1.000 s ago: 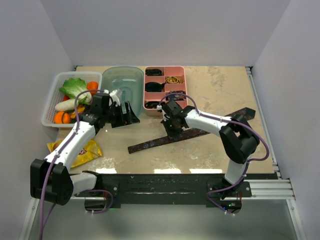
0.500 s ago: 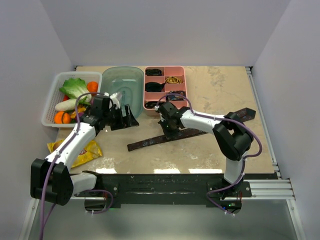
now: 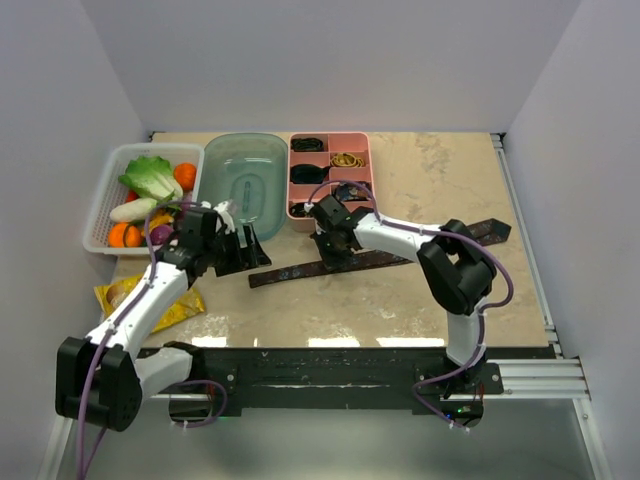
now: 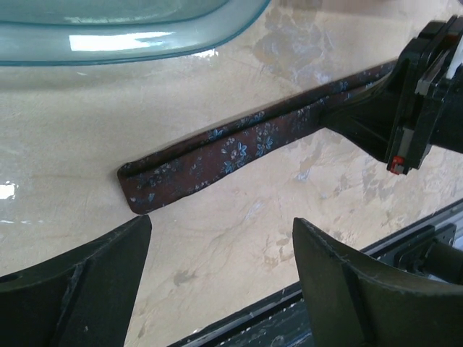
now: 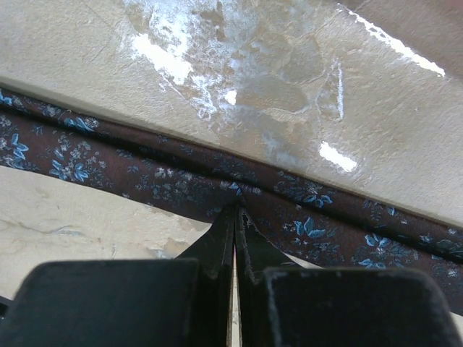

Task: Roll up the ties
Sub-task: Flatten out the tie at the center of the board.

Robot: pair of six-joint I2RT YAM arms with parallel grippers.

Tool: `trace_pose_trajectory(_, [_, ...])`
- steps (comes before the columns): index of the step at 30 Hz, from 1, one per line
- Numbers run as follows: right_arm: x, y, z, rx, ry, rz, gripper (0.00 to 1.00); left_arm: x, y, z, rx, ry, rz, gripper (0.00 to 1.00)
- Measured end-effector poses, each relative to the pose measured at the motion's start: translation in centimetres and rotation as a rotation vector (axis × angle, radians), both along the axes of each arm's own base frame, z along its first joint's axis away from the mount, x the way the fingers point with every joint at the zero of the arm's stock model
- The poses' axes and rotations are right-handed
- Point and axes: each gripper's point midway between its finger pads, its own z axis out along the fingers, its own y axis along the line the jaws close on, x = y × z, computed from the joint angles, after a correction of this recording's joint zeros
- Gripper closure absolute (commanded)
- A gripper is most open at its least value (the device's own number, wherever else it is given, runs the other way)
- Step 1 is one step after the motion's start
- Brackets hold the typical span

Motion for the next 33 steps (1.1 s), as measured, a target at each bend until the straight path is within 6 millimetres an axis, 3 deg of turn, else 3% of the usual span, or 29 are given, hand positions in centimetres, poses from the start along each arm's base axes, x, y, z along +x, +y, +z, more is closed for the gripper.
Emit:
trace_pose_trajectory(4, [-0.2, -0.1, 0.9, 0.019, -0.016, 0.004, 1.00, -0.3, 0.6, 0.1, -0.004, -0.035, 0.063, 0.19])
trace_pose_trajectory(6, [-0.6, -0.4, 2.3, 0.041, -0.034, 0.005, 1.00, -0.6, 1.0, -0.4, -0.011, -0.045, 0.105, 0.21])
trace_pose_trajectory(11, [-0.7, 0.2, 7.1, 0.154, -0.119, 0.016, 1.00, -2.5, 2.1, -4.2, -0.032, 0.013, 0.252, 0.29])
trace_pose_trajectory(14, [-1.0, 0.4, 8.2, 0.191, -0.128, 0.028, 1.00, -3.8, 2.9, -6.2, -0.041, 0.052, 0.340, 0.32])
trace_pose_trajectory(22, [-1.7, 0.9, 7.6, 0.212, -0.095, 0.058, 1.00, -2.3, 3.8, -4.3, -0.100, -0.071, 0.456, 0.33])
trace_pose_trajectory(26, [-1.5, 1.8, 6.5, 0.217, -0.066, 0.084, 1.00, -1.7, 3.6, -5.2, -0.089, -0.052, 0.452, 0.37])
trace_pose_trajectory(33, [-0.4, 5.3, 4.0, 0.227, -0.019, 0.143, 1.00, -1.6, 3.2, -7.3, -0.060, 0.017, 0.421, 0.40])
